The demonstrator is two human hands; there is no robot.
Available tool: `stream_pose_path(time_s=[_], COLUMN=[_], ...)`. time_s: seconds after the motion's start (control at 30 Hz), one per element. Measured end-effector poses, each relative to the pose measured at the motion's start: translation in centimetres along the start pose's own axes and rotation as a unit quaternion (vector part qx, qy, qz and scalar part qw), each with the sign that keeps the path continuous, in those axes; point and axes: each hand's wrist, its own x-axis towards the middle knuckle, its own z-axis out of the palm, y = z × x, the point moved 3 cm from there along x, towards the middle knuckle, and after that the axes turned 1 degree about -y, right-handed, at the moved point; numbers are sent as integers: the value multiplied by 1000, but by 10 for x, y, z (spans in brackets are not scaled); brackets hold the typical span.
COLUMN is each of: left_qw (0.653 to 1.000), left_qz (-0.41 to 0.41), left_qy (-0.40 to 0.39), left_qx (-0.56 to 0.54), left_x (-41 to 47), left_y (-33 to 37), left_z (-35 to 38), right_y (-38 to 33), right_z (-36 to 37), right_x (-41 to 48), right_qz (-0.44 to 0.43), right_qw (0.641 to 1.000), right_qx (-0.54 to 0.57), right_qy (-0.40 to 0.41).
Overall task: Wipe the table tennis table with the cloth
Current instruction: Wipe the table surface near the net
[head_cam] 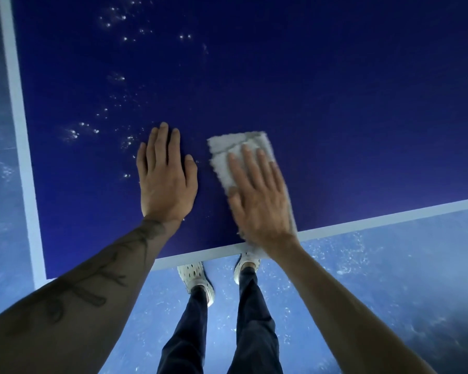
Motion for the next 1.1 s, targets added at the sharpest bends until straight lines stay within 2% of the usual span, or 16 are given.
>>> stream_pose_path(time_s=[0.13, 0.23, 0.3, 0.4, 0.47, 0.53, 0.63, 0.73, 0.83, 0.97, 1.03, 1.1], left_qw=[998, 996, 998, 999, 1000, 1000, 1000, 1000, 1000, 1000, 1000, 1000], left_qz=[2, 36, 32, -3, -12, -17, -26, -27, -26, -25, -24, -24], left_qy=[-17, -12, -4, -6, 0, 2, -8, -5, 9, 10, 10, 11], left_qx=[-54, -84, -60, -39, -24, -11, -1, 3, -2, -2, -5, -1], left_x=[-1, -3, -2, 9, 18, 27, 32, 30, 30, 33, 33, 33], left_y=[-1, -15, -32, -58, -73, -84, -90, -92, -96, -96, -96, -97], left_z=[-5, -15, -22, -31, -36, -39, -38, -33, -30, -32, -33, -33], right_y=[44, 19, -19, -77, -76, -46, -10, -28, -77, -117, -92, -56], right_z=[-15, -15, -5, 10, 14, 10, -1, -3, 10, 22, 18, 9], right_x=[15, 48, 62, 49, 31, 25, 33, 60, 82, 62, 50, 52], right_qz=[148, 201, 168, 41, -16, 14, 130, 188, 146, -22, -21, 49], right_qw=[989, 978, 984, 999, 1000, 1000, 991, 982, 988, 1000, 1000, 999], right_qx=[-10, 20, 29, 16, 2, -6, -8, 8, 32, 9, -1, -18], right_qy=[5, 41, 43, 24, 9, 2, 2, 36, 39, 9, -6, -12])
